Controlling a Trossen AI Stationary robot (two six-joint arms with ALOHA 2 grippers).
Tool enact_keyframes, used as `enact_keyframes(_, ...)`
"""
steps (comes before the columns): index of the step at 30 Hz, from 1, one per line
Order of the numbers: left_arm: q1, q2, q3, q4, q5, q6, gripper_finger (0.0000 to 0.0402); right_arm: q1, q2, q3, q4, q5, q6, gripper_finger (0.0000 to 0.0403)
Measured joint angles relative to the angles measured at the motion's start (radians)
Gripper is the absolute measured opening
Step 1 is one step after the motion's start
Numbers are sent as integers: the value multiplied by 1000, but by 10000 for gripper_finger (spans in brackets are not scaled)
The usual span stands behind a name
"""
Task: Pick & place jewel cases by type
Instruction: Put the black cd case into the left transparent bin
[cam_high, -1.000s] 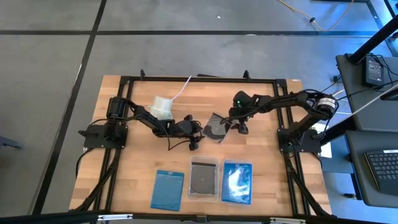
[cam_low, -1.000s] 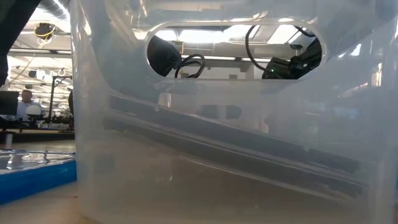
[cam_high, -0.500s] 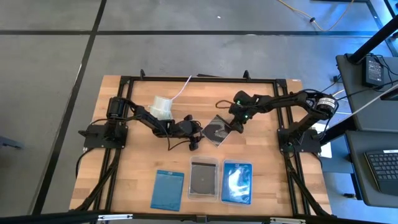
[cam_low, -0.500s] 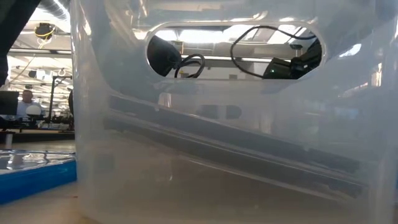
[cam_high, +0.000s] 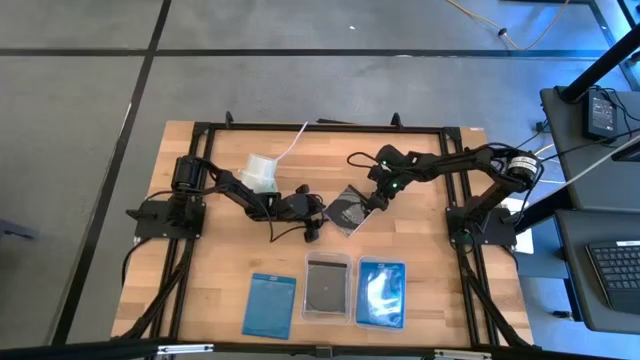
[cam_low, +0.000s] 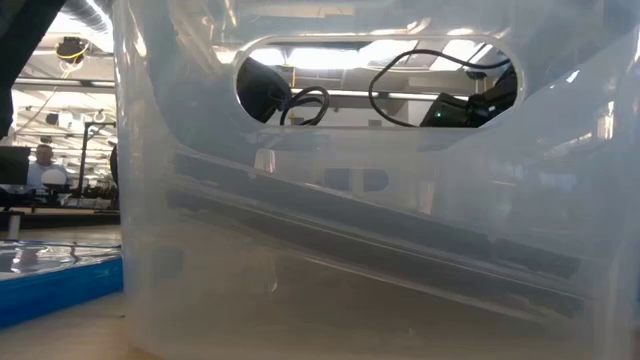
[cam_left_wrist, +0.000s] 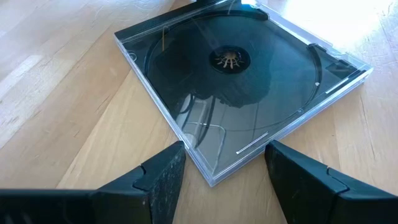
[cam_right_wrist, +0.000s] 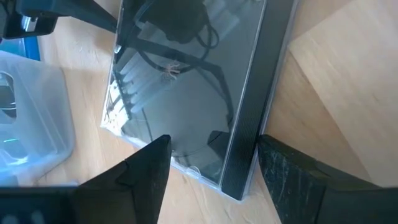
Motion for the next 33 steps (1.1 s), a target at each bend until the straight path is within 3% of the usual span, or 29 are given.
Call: enact_keyframes(33, 0, 0, 0, -3, -7, 0, 219, -5, -57, 4, 36, -26, -53, 240)
